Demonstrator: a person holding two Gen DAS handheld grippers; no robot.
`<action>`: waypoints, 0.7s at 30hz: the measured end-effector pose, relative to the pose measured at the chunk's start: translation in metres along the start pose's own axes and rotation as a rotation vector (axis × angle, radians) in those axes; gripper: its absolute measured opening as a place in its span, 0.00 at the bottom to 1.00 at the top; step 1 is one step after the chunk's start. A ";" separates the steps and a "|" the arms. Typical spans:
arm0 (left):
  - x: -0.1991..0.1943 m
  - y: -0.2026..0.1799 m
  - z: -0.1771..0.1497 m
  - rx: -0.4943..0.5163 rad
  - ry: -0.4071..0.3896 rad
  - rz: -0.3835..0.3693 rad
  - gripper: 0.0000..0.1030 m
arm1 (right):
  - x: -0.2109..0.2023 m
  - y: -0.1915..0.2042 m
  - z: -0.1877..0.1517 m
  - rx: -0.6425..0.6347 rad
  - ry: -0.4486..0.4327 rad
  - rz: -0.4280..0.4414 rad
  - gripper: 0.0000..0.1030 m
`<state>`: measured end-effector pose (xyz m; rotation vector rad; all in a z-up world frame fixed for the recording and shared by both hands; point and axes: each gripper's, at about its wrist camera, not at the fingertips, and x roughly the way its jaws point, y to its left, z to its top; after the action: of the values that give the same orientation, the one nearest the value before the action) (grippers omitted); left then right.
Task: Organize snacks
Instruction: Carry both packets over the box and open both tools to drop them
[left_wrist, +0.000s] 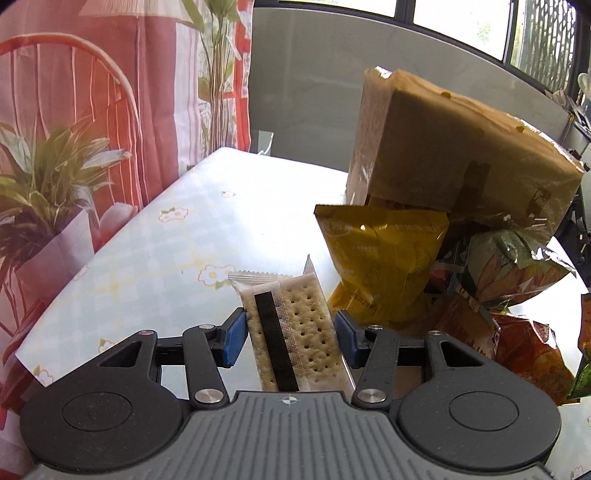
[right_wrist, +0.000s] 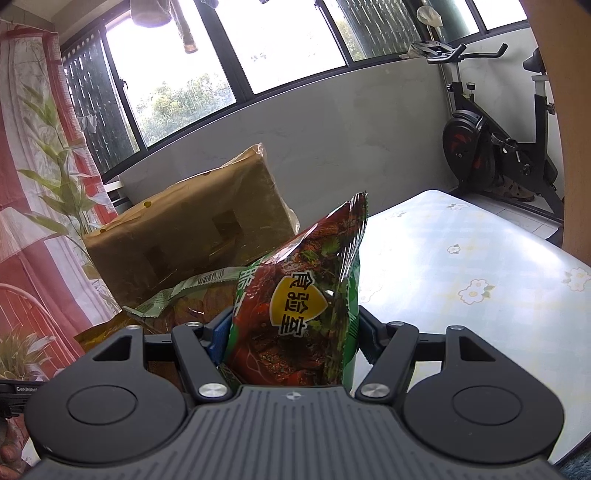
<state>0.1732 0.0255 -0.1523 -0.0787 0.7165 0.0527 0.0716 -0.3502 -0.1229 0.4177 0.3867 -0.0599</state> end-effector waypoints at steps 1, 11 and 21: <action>-0.004 -0.001 0.003 0.007 -0.017 -0.003 0.52 | -0.001 0.000 0.002 0.000 -0.006 -0.002 0.66; -0.036 -0.016 0.041 0.070 -0.169 -0.052 0.53 | -0.003 0.000 0.029 -0.018 -0.088 -0.009 0.66; -0.045 -0.041 0.083 0.099 -0.278 -0.090 0.53 | 0.019 0.016 0.077 -0.066 -0.199 0.028 0.66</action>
<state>0.1967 -0.0084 -0.0583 -0.0080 0.4364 -0.0573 0.1181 -0.3666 -0.0591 0.3478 0.1862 -0.0607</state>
